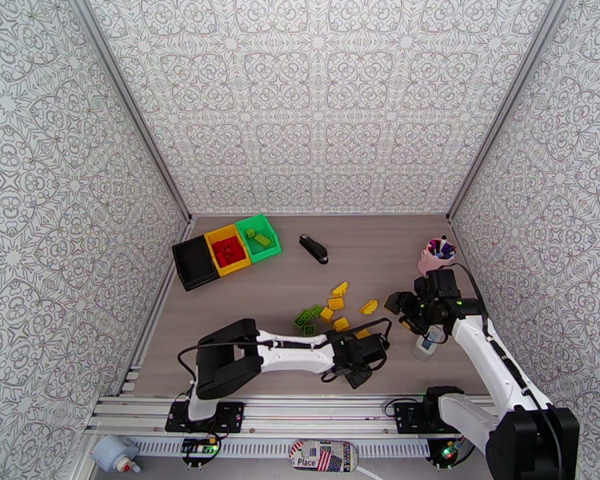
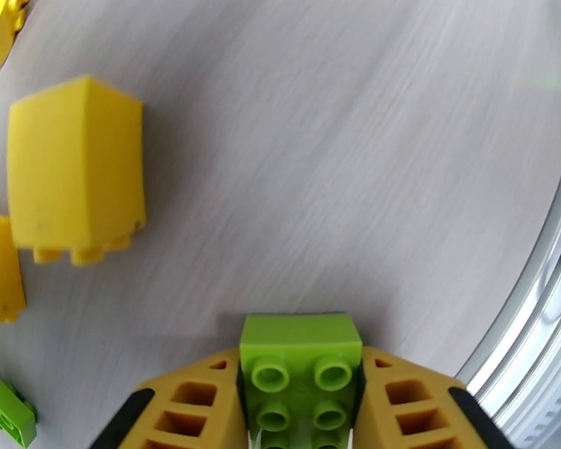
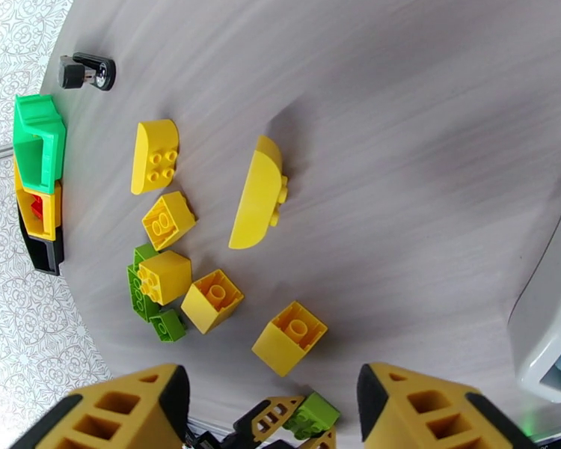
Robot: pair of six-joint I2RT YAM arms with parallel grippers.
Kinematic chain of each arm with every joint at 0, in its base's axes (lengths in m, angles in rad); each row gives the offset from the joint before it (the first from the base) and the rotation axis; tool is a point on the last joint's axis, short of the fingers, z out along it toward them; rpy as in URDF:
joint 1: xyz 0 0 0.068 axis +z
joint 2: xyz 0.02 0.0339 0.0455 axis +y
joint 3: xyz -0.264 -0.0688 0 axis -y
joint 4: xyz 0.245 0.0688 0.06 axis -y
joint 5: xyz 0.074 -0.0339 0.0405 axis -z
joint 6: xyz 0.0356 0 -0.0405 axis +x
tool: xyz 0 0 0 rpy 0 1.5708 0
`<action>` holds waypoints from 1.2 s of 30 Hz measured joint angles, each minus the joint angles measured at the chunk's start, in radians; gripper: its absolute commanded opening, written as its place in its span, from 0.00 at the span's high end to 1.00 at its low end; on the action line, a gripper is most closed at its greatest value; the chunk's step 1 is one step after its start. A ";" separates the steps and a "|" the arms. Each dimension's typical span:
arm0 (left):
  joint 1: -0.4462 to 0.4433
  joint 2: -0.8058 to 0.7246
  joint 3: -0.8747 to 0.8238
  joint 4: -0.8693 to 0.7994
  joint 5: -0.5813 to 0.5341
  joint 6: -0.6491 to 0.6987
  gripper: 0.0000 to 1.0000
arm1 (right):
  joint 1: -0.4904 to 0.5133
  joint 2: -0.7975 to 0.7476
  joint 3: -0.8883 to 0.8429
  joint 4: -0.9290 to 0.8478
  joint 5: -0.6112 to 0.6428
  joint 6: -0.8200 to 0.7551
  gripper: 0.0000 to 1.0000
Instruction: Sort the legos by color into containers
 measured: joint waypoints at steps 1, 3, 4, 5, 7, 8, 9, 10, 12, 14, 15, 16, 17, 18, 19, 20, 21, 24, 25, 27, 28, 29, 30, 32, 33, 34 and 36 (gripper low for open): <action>0.004 -0.029 -0.018 -0.001 -0.002 0.000 0.69 | 0.000 0.000 0.000 0.006 -0.005 0.000 0.36; 0.018 -0.097 -0.049 -0.001 -0.016 -0.004 0.69 | 0.000 0.004 0.000 0.021 -0.016 0.003 0.36; 0.026 -0.126 -0.059 0.000 -0.020 -0.007 0.69 | 0.003 0.009 0.000 0.029 -0.019 0.005 0.35; 0.040 -0.165 -0.070 0.000 -0.024 -0.009 0.69 | 0.011 0.016 0.000 0.040 -0.018 0.010 0.35; 0.082 -0.231 -0.087 0.001 -0.026 -0.019 0.69 | 0.049 0.039 0.005 0.059 -0.012 0.020 0.35; 0.112 -0.266 -0.100 0.004 -0.026 -0.024 0.69 | 0.080 0.054 0.012 0.065 -0.008 0.027 0.35; 0.148 -0.295 -0.110 0.005 -0.023 -0.026 0.70 | 0.122 0.074 0.024 0.072 -0.003 0.030 0.35; 0.190 -0.320 -0.121 0.006 -0.020 -0.029 0.69 | 0.156 0.090 0.037 0.077 0.003 0.035 0.35; 0.298 -0.361 -0.135 0.006 -0.011 -0.035 0.69 | 0.245 0.129 0.076 0.095 0.021 0.041 0.35; 0.414 -0.381 -0.138 0.006 0.008 -0.045 0.69 | 0.330 0.168 0.121 0.116 0.039 0.046 0.35; 0.482 -0.386 -0.137 0.003 0.015 -0.048 0.69 | 0.372 0.188 0.144 0.129 0.047 0.047 0.35; 0.536 -0.386 -0.132 -0.004 0.021 -0.051 0.69 | 0.412 0.209 0.170 0.140 0.053 0.047 0.35; 0.602 -0.385 -0.121 -0.019 0.026 -0.052 0.69 | 0.452 0.232 0.195 0.151 0.060 0.046 0.35; 0.650 -0.381 -0.106 -0.038 0.029 -0.052 0.69 | 0.484 0.253 0.216 0.160 0.065 0.046 0.35; 0.708 -0.372 -0.076 -0.062 0.033 -0.052 0.69 | 0.521 0.279 0.241 0.172 0.070 0.045 0.35; 0.756 -0.358 -0.043 -0.080 0.035 -0.052 0.69 | 0.549 0.302 0.263 0.180 0.075 0.045 0.35; 0.798 -0.338 -0.003 -0.096 0.037 -0.052 0.69 | 0.573 0.321 0.281 0.185 0.081 0.044 0.36; 0.916 -0.260 0.126 -0.131 0.039 -0.051 0.69 | 0.634 0.375 0.325 0.200 0.096 0.037 0.36; 0.955 -0.224 0.177 -0.145 0.039 -0.049 0.69 | 0.646 0.385 0.332 0.201 0.100 0.037 0.36; 1.015 -0.159 0.263 -0.167 0.039 -0.047 0.69 | 0.658 0.396 0.335 0.204 0.106 0.037 0.36; 1.047 -0.118 0.314 -0.180 0.039 -0.045 0.68 | 0.660 0.396 0.335 0.203 0.111 0.037 0.36; 1.074 -0.080 0.360 -0.193 0.038 -0.043 0.67 | 0.660 0.396 0.335 0.203 0.117 0.037 0.36; 1.096 -0.044 0.404 -0.208 0.039 -0.040 0.66 | 0.660 0.396 0.335 0.203 0.122 0.036 0.36; 1.142 0.046 0.523 -0.244 0.046 -0.034 0.60 | 0.660 0.396 0.335 0.200 0.134 0.033 0.35; 1.157 0.082 0.568 -0.252 0.053 -0.029 0.56 | 0.660 0.396 0.335 0.198 0.140 0.032 0.35; 1.173 0.122 0.625 -0.269 0.062 -0.027 0.50 | 0.660 0.394 0.335 0.195 0.146 0.029 0.35; 1.195 0.201 0.734 -0.296 0.076 -0.020 0.36 | 0.660 0.389 0.335 0.188 0.157 0.026 0.35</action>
